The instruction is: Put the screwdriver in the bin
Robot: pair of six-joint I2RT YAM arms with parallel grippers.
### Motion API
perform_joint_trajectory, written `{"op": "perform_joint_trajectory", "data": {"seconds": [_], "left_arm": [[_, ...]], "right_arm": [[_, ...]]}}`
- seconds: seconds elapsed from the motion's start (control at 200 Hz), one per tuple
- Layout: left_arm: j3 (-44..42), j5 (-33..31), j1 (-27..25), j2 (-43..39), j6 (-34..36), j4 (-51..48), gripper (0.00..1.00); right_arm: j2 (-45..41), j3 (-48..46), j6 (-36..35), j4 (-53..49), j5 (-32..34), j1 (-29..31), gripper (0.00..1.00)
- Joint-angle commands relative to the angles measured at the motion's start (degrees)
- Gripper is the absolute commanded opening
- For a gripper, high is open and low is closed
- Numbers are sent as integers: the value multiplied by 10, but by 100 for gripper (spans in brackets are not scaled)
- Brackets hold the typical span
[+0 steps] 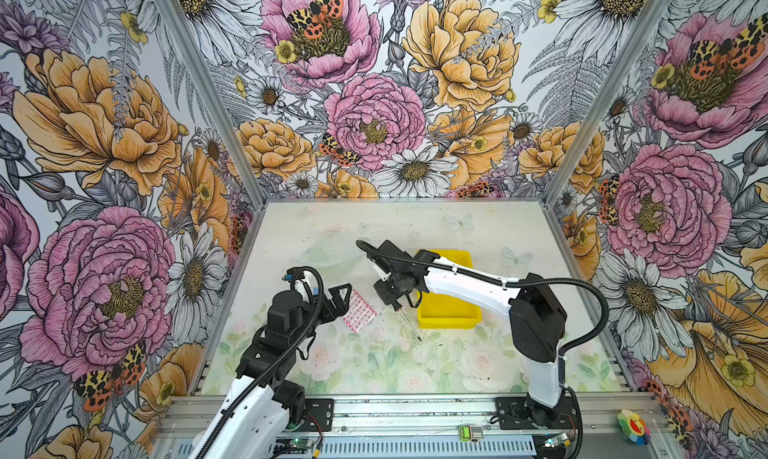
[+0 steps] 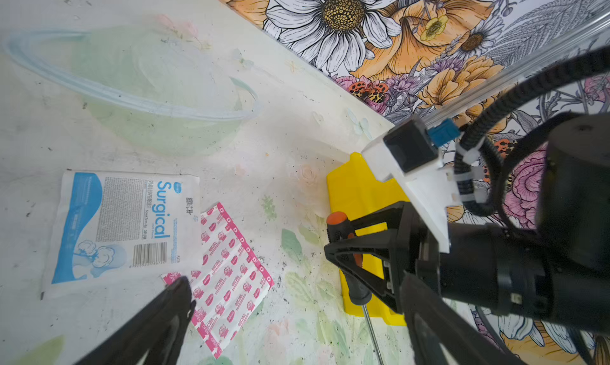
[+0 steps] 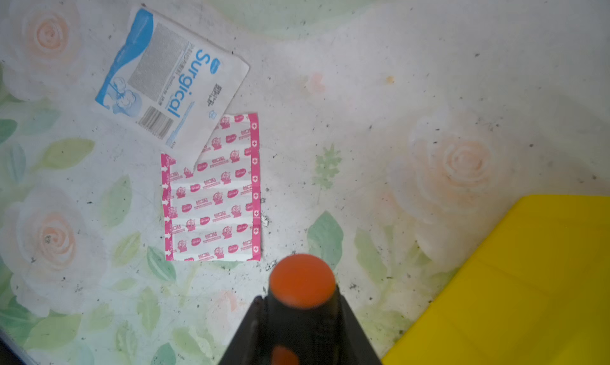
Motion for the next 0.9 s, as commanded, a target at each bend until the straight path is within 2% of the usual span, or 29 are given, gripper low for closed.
{"op": "perform_joint_trajectory", "data": {"seconds": [0.0,0.34,0.636,0.896], "left_arm": [[12,42,1,7,30,60,99],[45,58,-39,84,69,125,99],[100,29,-141,186,118,162,99],[167,-17,-238,291,157,186,99]], "right_arm": [[-40,21,21,3,10,-20,9],[-92,28,48,3,3,-89,5],[-133,-20,63,4,-1,-162,4],[-146,-88,93,10,37,-211,2]]}}
